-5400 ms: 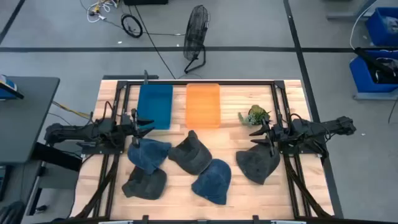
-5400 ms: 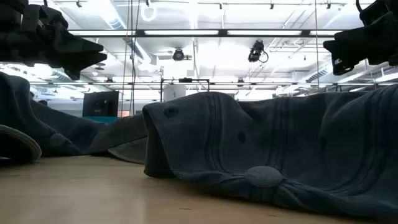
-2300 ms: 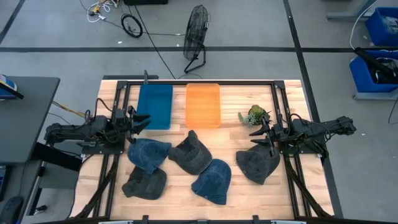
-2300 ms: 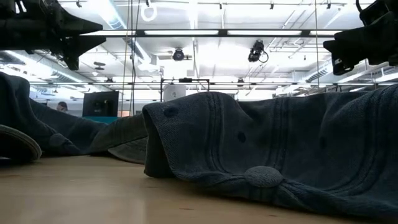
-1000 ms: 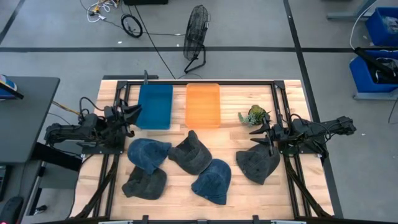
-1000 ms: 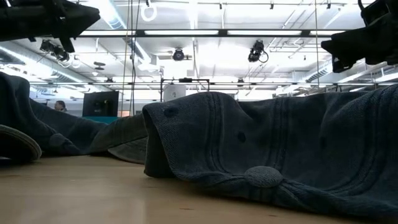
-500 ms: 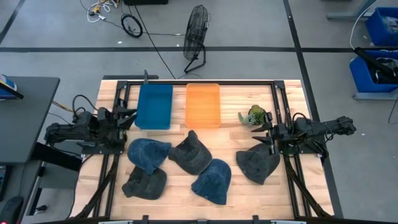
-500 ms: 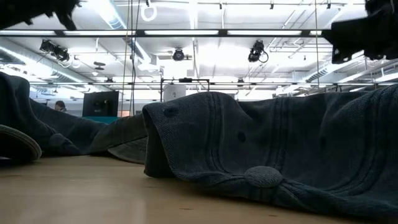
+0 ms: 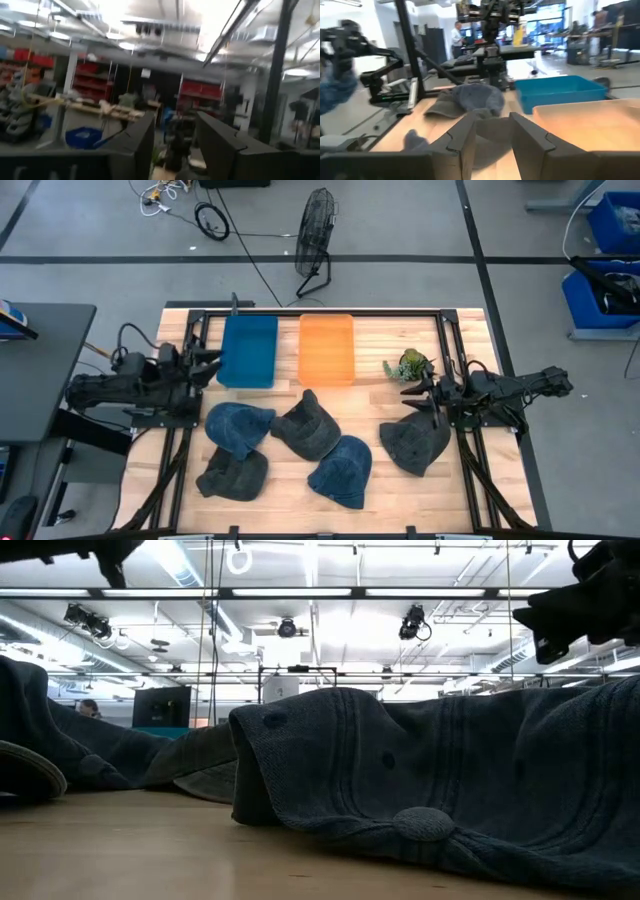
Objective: Pick & Place hat
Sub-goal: Put the left blue cap into the blue bin
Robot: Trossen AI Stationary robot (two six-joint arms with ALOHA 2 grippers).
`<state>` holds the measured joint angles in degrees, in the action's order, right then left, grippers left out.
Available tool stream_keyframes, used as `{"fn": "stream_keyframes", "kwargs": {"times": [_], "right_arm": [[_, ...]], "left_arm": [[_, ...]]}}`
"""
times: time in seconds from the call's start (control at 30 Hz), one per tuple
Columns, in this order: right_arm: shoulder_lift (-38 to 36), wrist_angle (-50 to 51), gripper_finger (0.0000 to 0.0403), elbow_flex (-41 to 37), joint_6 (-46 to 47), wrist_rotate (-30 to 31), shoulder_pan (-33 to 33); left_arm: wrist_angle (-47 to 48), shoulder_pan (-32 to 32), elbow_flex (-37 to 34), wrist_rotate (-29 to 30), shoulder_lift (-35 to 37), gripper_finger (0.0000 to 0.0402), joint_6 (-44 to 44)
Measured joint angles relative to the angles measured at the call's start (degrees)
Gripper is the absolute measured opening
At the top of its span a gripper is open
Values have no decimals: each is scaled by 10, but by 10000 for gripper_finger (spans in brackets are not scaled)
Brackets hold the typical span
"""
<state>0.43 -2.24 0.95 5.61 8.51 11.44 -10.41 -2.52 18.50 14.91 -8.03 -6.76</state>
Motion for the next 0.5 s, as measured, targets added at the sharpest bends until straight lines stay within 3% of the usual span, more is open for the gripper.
{"fn": "stream_keyframes", "kwargs": {"times": [0.17,0.23,0.37,0.5], "right_arm": [[0,-1,121,0,-4,26,0],[0,-1,121,0,-5,26,0],[0,-1,121,0,-5,26,0],[0,-1,121,0,-5,26,0]], "left_arm": [[111,0,100,4,-128,166,-1],[196,1,158,7,-184,164,-20],[418,1,261,8,-297,152,-150],[567,0,296,-24,-392,139,-301]]}}
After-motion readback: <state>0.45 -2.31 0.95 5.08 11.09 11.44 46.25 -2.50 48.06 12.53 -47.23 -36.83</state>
